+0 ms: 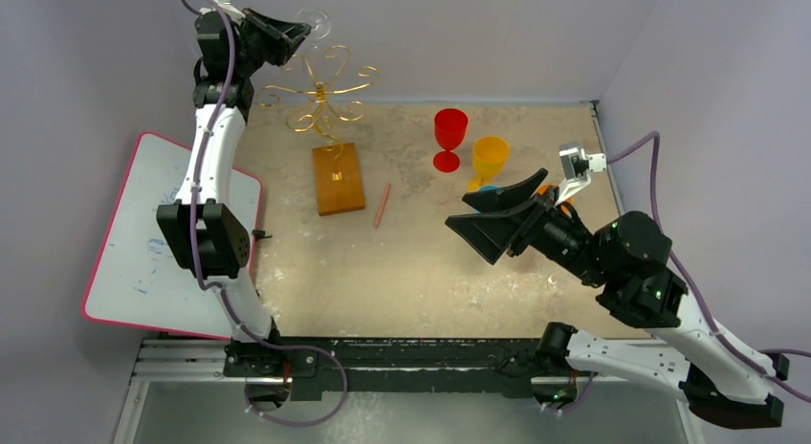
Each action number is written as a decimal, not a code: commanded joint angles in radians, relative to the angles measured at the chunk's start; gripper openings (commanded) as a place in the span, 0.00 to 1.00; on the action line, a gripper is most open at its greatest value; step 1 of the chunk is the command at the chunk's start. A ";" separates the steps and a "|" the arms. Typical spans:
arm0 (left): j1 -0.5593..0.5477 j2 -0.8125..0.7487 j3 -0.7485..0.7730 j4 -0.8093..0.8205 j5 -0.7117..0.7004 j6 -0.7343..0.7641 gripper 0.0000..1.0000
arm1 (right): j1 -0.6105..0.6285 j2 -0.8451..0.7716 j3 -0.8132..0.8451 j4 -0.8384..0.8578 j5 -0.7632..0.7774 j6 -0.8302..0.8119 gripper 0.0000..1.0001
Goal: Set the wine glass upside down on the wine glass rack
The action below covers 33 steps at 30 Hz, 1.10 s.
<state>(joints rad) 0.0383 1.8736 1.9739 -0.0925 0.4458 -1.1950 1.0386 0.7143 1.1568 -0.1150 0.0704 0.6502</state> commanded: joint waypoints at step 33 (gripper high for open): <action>0.004 -0.126 -0.132 0.072 0.075 -0.057 0.00 | 0.000 -0.040 0.017 -0.003 0.073 -0.028 1.00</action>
<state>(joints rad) 0.0380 1.8256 1.8530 -0.1112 0.4931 -1.2358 1.0386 0.6846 1.1553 -0.1375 0.1188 0.6445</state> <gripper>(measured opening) 0.033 0.998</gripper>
